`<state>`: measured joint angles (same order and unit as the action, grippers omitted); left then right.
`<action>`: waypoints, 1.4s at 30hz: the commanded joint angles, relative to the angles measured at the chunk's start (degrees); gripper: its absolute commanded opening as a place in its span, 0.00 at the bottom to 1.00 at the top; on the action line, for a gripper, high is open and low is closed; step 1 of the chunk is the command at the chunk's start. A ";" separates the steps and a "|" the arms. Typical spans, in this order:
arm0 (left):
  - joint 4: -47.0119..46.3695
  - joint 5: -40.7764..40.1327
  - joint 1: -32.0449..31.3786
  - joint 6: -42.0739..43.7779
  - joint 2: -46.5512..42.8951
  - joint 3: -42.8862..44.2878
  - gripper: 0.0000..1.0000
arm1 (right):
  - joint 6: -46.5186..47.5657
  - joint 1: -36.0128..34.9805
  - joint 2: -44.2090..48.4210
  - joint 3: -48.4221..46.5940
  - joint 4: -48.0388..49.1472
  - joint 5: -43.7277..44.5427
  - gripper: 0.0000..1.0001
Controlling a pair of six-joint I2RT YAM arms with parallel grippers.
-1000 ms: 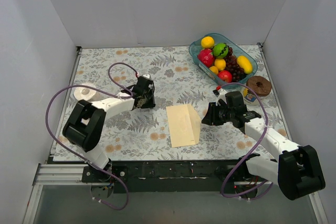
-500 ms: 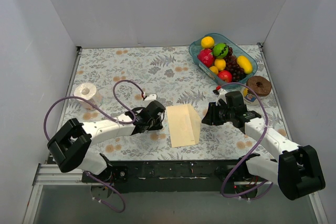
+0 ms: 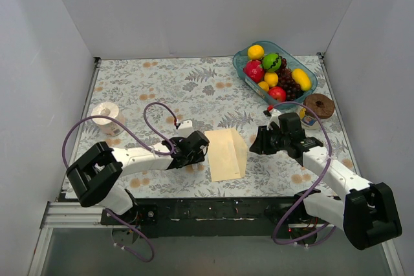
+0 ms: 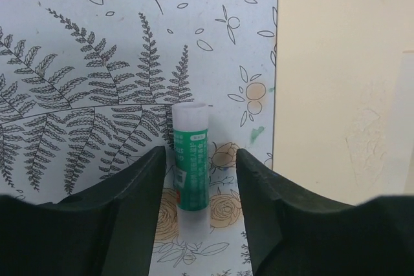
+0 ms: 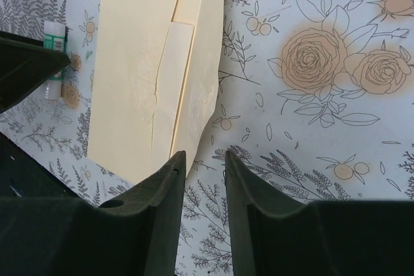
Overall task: Place the letter into the envelope and seal it
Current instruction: Put down the solid glue at the center of the board, then pick up the solid glue from the center of the board.
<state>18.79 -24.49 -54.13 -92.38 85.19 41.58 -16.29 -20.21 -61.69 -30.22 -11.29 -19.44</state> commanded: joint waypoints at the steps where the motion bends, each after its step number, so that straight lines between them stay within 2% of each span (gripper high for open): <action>1: 1.60 -2.23 -0.36 -1.84 0.24 -1.24 0.53 | 0.74 0.17 1.22 -1.86 -1.28 0.46 0.39; 7: 5.37 -6.35 -0.36 -1.84 -4.85 3.31 0.66 | 1.26 0.17 1.92 -6.43 -3.39 1.86 0.39; 11: 8.19 -12.50 -0.28 0.00 -11.52 8.06 0.78 | 2.05 0.17 1.66 -12.05 -5.06 2.04 0.40; 15: 5.22 -10.34 3.13 5.61 -19.43 9.13 0.96 | 3.73 -0.27 -1.93 -18.55 -6.55 -0.07 0.43; 19: 5.82 -3.03 11.05 7.56 -24.45 9.83 0.98 | 1.36 -4.04 -7.64 -24.70 -8.92 1.33 0.46; 21: 6.52 -1.45 14.38 8.79 -26.38 10.97 0.98 | 0.74 -9.30 -11.06 -27.96 -9.28 3.96 0.46; 24: 8.10 -2.14 16.85 11.60 -28.40 13.77 0.98 | -2.85 -16.08 -15.54 -30.77 -8.23 8.71 0.47; 29: 9.43 -5.30 21.25 15.55 -31.48 17.91 0.98 | -11.46 -21.09 -23.89 -33.76 -6.82 7.40 0.50; 34: 9.52 -7.15 22.75 18.81 -32.10 20.90 0.98 | -14.02 -27.07 -31.90 -41.31 -10.41 10.29 0.58; 42: 11.54 -8.64 23.19 16.79 -33.50 20.73 0.98 | -19.47 -33.40 -41.49 -46.77 -11.83 13.73 0.64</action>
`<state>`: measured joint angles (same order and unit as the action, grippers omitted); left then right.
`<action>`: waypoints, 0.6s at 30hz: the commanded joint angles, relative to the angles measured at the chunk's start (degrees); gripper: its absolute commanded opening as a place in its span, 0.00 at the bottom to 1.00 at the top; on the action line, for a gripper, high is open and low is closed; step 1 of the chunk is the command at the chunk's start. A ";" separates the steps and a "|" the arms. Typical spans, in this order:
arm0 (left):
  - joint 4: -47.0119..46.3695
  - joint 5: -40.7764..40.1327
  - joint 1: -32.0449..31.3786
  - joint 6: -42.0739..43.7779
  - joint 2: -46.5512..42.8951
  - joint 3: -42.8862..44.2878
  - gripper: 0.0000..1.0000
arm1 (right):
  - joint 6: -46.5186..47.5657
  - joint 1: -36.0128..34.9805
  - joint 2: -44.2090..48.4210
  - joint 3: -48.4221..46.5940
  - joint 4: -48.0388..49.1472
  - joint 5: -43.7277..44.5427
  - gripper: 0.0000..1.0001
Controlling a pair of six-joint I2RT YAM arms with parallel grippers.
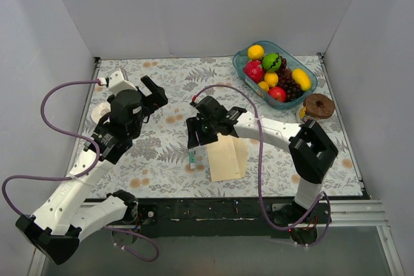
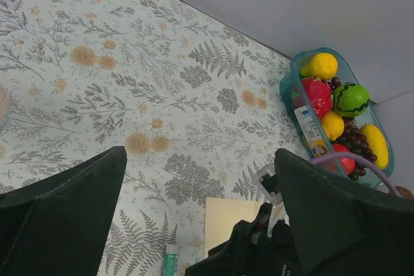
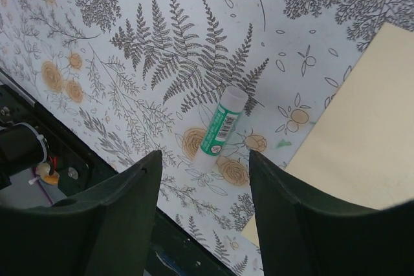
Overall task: Place the letter into the envelope and seal it
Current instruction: Pick up the solid glue from the center of the board.
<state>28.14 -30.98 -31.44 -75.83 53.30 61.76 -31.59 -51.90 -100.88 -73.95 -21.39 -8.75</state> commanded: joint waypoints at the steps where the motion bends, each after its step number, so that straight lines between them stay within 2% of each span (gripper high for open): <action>1: 2.27 -2.24 0.50 0.33 -1.97 0.56 0.98 | -5.57 -2.15 -2.65 -3.39 -1.82 3.91 0.64; 7: 3.06 -2.77 0.68 1.04 -3.20 0.47 0.98 | -9.18 -5.58 -5.90 -4.80 -4.37 10.75 0.59; 18: 3.85 -1.89 0.77 1.04 -4.43 -0.50 0.98 | -12.61 -7.07 -8.01 -2.86 -2.08 11.04 0.56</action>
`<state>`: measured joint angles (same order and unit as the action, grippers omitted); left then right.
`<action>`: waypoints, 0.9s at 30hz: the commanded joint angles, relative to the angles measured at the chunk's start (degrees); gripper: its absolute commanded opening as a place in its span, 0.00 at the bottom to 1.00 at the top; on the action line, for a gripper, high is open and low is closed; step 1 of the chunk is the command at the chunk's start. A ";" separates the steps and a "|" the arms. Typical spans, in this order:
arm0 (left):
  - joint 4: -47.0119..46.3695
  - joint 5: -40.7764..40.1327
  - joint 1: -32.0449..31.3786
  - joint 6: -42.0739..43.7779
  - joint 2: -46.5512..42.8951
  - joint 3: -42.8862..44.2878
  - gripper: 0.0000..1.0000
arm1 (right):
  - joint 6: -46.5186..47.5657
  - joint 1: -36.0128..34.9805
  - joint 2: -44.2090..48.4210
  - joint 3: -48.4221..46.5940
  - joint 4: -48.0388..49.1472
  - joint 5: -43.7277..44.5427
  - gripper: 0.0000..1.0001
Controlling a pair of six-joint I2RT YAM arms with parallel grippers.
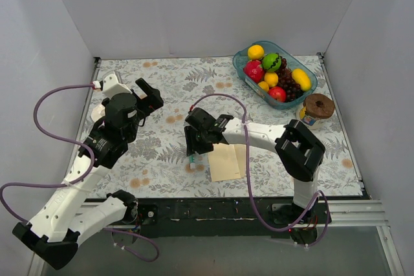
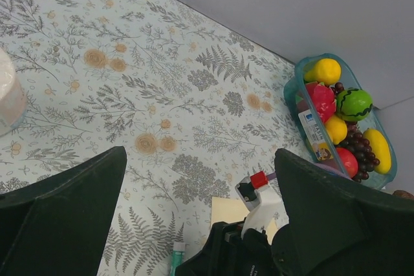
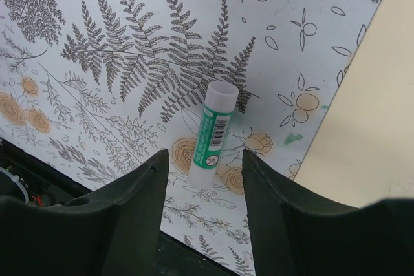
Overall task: Place the letter into the envelope and seal it
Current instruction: Pick up the solid glue from the center of the board.
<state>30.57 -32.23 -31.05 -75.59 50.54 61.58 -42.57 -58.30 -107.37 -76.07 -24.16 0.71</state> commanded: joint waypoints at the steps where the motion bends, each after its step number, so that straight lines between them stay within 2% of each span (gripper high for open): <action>1: 1.51 -0.64 0.37 0.71 -1.76 -0.41 0.98 | -1.73 -0.85 -1.70 -1.00 0.44 1.92 0.56; 11: 2.22 -0.73 0.37 0.01 -2.73 -1.03 0.98 | -2.08 -3.57 -6.70 -4.34 -2.90 5.44 0.55; 19: 2.22 -0.56 0.37 0.18 -3.43 -1.55 0.98 | -1.29 -4.71 -8.91 -6.54 -7.03 10.53 0.44; 27: 1.95 0.06 0.37 -0.26 -3.96 -2.34 0.98 | -0.24 -7.09 -11.54 -8.12 -11.78 16.95 0.43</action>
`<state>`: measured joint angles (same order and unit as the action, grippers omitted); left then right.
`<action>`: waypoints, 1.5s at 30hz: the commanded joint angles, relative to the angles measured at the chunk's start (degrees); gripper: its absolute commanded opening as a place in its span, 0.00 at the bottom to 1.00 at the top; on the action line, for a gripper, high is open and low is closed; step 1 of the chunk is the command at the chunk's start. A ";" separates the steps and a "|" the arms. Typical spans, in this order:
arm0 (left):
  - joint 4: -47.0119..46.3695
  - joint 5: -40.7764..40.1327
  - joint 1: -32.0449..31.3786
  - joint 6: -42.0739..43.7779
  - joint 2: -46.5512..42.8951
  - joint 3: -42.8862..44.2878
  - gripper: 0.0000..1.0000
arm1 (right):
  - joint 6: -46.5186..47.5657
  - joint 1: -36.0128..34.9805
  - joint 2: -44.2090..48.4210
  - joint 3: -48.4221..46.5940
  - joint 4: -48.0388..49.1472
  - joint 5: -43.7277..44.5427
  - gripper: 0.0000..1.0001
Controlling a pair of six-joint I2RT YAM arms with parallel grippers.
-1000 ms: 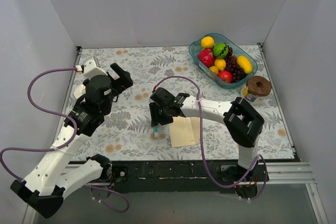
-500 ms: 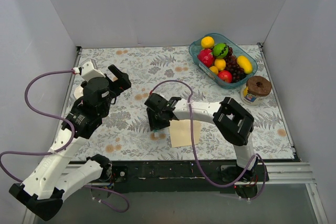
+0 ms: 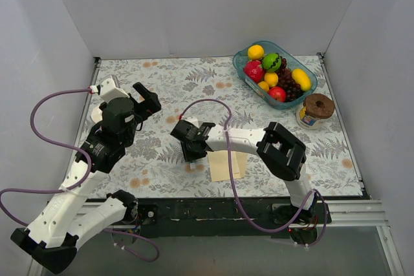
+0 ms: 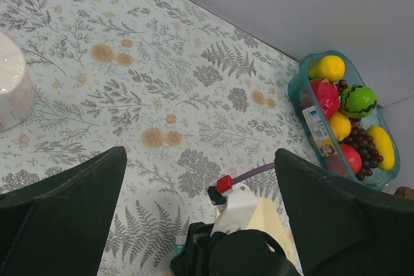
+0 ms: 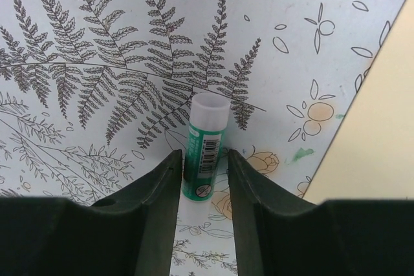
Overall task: Place the letter into the envelope and seal it
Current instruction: Pick up the solid glue from the center of the board, then open the solid glue cap.
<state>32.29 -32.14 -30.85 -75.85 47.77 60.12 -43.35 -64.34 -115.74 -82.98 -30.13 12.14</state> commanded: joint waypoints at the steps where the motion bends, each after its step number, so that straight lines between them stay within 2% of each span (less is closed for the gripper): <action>1: 0.31 -0.03 0.18 0.18 -1.19 -0.97 0.98 | 0.72 -1.40 -3.52 -1.65 -6.25 6.22 0.43; 10: 0.75 -0.47 0.27 0.36 -1.01 -0.44 0.98 | 1.17 -2.02 -7.04 -2.72 -7.75 5.96 0.39; 12: 0.93 -0.64 0.18 0.44 -1.10 -0.26 0.98 | 1.25 -1.93 -7.04 -2.45 -7.58 5.96 0.29; 13: 1.02 -0.99 0.26 0.44 -1.10 0.00 0.98 | 1.25 -2.02 -6.87 -2.19 -7.49 5.79 0.11; 14: 1.19 -1.08 0.18 0.53 -1.19 0.17 0.98 | 1.34 -1.93 -6.60 -2.01 -7.14 5.53 0.02; 15: 1.37 -1.26 0.26 0.53 -1.19 0.44 0.98 | 1.78 -1.93 -6.25 -1.49 -6.87 5.35 0.01; 18: 2.07 -2.05 0.27 0.71 -1.45 1.49 0.98 | 4.84 -1.41 -1.78 1.49 -0.04 1.23 0.01; 19: 2.33 -2.05 0.27 0.71 -1.62 1.93 0.98 | 5.64 -0.62 0.06 4.38 4.86 -1.31 0.01; 24: -0.19 0.93 0.27 1.93 -3.90 3.96 0.98 | 9.60 3.86 18.07 15.72 21.92 -11.68 0.01; 25: -1.69 3.20 0.18 3.94 -4.61 3.69 0.98 | 10.13 5.43 24.71 18.18 25.70 -15.53 0.01; 26: -3.62 5.75 0.26 4.92 -6.35 2.82 0.98 | 10.22 6.06 28.34 24.30 34.26 -16.61 0.01; 27: -7.56 12.91 0.18 5.80 -7.07 2.38 0.98 | 10.04 6.41 31.69 26.97 38.18 -16.54 0.01; 29: -11.36 21.20 0.18 8.69 -8.12 1.15 0.98 | 10.74 6.85 40.57 32.94 45.03 -14.44 0.01; 30: -14.51 31.16 0.26 9.40 -8.04 0.19 0.98 | 11.18 6.86 43.21 34.54 46.72 -12.95 0.01; 34: -20.15 49.95 0.18 9.24 -5.06 -2.63 0.98 | 11.19 6.86 55.50 39.99 54.99 -9.34 0.01; 36: -23.05 55.49 0.27 7.39 -3.13 -4.73 0.96 | 9.87 6.94 59.64 41.14 57.10 -6.62 0.01; 42: -26.14 57.71 0.18 6.68 -3.21 -8.70 0.91 | 7.32 6.94 65.11 41.14 58.25 -1.51 0.01; 45: -27.98 62.45 0.09 6.42 -2.42 -9.75 0.89 | 7.32 6.94 65.73 40.71 58.61 -1.16 0.01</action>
<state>9.39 21.85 -30.81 -69.45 46.59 50.54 -35.09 -57.39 -51.40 -42.19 23.73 7.70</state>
